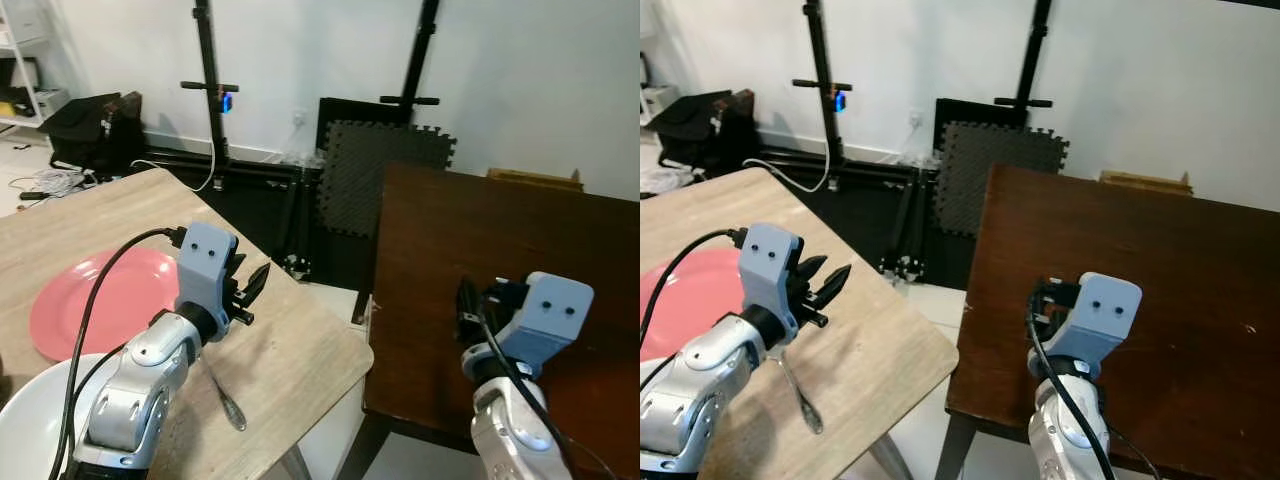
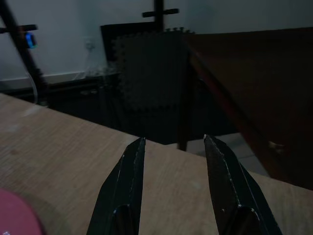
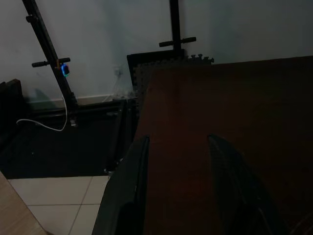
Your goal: Setting the table
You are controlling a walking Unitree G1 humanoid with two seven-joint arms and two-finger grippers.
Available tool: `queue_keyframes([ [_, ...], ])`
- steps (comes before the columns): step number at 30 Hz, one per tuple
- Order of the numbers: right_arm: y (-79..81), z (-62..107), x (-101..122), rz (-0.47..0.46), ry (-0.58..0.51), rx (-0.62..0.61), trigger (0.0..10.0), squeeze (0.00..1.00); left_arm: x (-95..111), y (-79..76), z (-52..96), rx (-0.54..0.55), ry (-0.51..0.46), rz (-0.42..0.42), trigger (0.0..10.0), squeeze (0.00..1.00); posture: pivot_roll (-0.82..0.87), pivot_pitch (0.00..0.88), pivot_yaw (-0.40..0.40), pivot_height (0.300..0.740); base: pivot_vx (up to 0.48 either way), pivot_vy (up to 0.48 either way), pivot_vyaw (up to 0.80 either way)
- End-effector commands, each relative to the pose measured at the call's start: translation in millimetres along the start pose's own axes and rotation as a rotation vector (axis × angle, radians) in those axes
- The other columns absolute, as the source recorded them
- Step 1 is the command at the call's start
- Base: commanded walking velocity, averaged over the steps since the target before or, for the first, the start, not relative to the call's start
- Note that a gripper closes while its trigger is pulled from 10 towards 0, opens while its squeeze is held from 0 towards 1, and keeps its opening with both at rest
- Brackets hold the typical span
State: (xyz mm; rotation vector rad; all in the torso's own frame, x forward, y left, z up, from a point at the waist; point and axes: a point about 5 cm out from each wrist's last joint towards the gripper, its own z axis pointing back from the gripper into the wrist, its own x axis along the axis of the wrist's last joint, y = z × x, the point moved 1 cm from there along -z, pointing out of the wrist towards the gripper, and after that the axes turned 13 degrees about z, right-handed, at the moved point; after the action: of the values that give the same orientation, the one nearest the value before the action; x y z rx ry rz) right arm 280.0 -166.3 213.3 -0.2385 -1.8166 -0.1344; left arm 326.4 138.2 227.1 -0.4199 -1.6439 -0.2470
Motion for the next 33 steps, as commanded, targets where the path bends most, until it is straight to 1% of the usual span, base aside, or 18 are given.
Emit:
queue_keyframes([
  [1,-3.9,1.1,-1.7,0.010,0.008,-0.015,10.0,0.00,-5.4,0.0,1.1,0.005,0.020,-0.008,10.0,0.00,0.02,0.071,0.030,0.740,0.000,0.000,0.00],
  [2,-3.7,0.9,-0.8,0.015,0.002,-0.009,10.0,0.00,-2.8,-1.1,1.1,0.006,0.017,-0.043,10.0,0.00,0.02,0.071,0.030,0.740,0.000,0.000,0.00],
  [3,-3.5,-0.1,2.8,0.038,-0.017,0.011,10.0,0.00,1.1,-3.9,2.1,-0.019,0.053,-0.159,10.0,0.00,0.02,0.073,0.035,0.740,0.000,0.000,0.00],
  [4,-3.3,-0.8,5.3,0.056,-0.030,0.025,10.0,0.00,3.3,-5.7,3.2,-0.036,0.082,-0.241,10.0,0.00,0.02,0.073,0.035,0.740,0.000,0.000,0.00],
  [5,-2.8,-2.1,10.9,0.095,-0.062,0.064,10.0,0.00,11.8,-4.8,6.3,-0.060,0.102,-0.283,10.0,0.00,0.02,0.074,0.036,0.740,0.000,0.000,0.00],
  [6,-2.3,-2.9,14.6,0.121,-0.083,0.090,10.0,0.00,17.6,-4.0,8.5,-0.076,0.112,-0.297,10.0,0.00,0.02,0.074,0.036,0.740,0.000,0.000,0.00],
  [7,-0.7,-4.0,20.7,0.132,-0.107,0.150,10.0,0.00,27.4,3.7,13.2,-0.082,0.132,-0.273,10.0,0.00,0.02,0.074,0.036,0.740,0.000,0.000,0.00],
  [8,3.1,-4.6,29.6,0.153,-0.144,0.253,10.0,0.00,42.3,17.3,21.2,-0.082,0.148,-0.253,10.0,0.00,0.03,0.074,0.039,0.740,0.000,0.000,0.00],
  [9,4.7,-4.8,33.4,0.170,-0.164,0.298,10.0,0.00,49.5,24.8,23.8,-0.061,0.140,-0.251,10.0,0.00,0.03,0.074,0.039,0.740,0.000,0.000,0.00],
  [12,4.9,-9.4,41.0,0.161,-0.189,0.337,10.0,0.00,59.3,43.6,26.2,0.061,0.097,-0.198,10.0,0.00,0.06,0.072,0.031,0.740,0.000,0.000,0.00],
  [13,4.9,-9.4,41.0,0.161,-0.189,0.337,10.0,0.00,59.3,43.6,26.2,0.061,0.097,-0.198,10.0,0.00,0.06,0.072,0.031,0.740,0.000,0.000,0.00],
  [14,5.4,-11.5,43.1,0.146,-0.195,0.341,10.0,0.00,57.5,46.6,27.2,0.092,0.095,-0.188,10.0,0.00,0.07,0.071,0.028,0.740,0.000,0.000,0.00],
  [16,7.5,-16.3,44.9,0.109,-0.198,0.339,10.0,0.00,51.5,41.3,28.8,0.112,0.071,-0.170,10.0,0.00,0.09,0.069,0.013,0.740,0.000,0.000,0.00],
  [18,8.1,-19.6,43.4,0.069,-0.185,0.317,10.0,0.00,47.7,32.6,30.0,0.111,0.052,-0.168,10.0,0.00,0.09,0.069,0.011,0.740,0.000,-0.154,0.29],
  [19,7.7,-22.5,39.4,0.053,-0.157,0.290,10.0,0.00,42.4,25.9,30.5,0.119,0.055,-0.147,10.0,0.00,0.10,0.069,0.006,0.740,0.000,-0.480,0.80],
  [23,5.3,-25.4,35.3,0.063,-0.133,0.263,10.0,0.00,38.4,19.1,31.8,0.107,0.075,-0.125,10.0,0.00,0.10,0.068,0.003,0.740,0.000,-0.201,0.80],
  [27,1.2,-28.2,34.6,0.067,-0.124,0.253,10.0,0.00,43.0,20.4,30.1,0.108,0.069,-0.110,10.0,0.00,0.10,0.067,0.006,0.740,0.000,0.000,0.80],
  [33,-4.7,-29.5,32.1,0.067,-0.114,0.213,10.0,0.00,45.6,21.3,26.0,0.115,0.061,-0.115,10.0,0.00,0.09,0.067,0.017,0.740,0.000,0.000,0.80],
])
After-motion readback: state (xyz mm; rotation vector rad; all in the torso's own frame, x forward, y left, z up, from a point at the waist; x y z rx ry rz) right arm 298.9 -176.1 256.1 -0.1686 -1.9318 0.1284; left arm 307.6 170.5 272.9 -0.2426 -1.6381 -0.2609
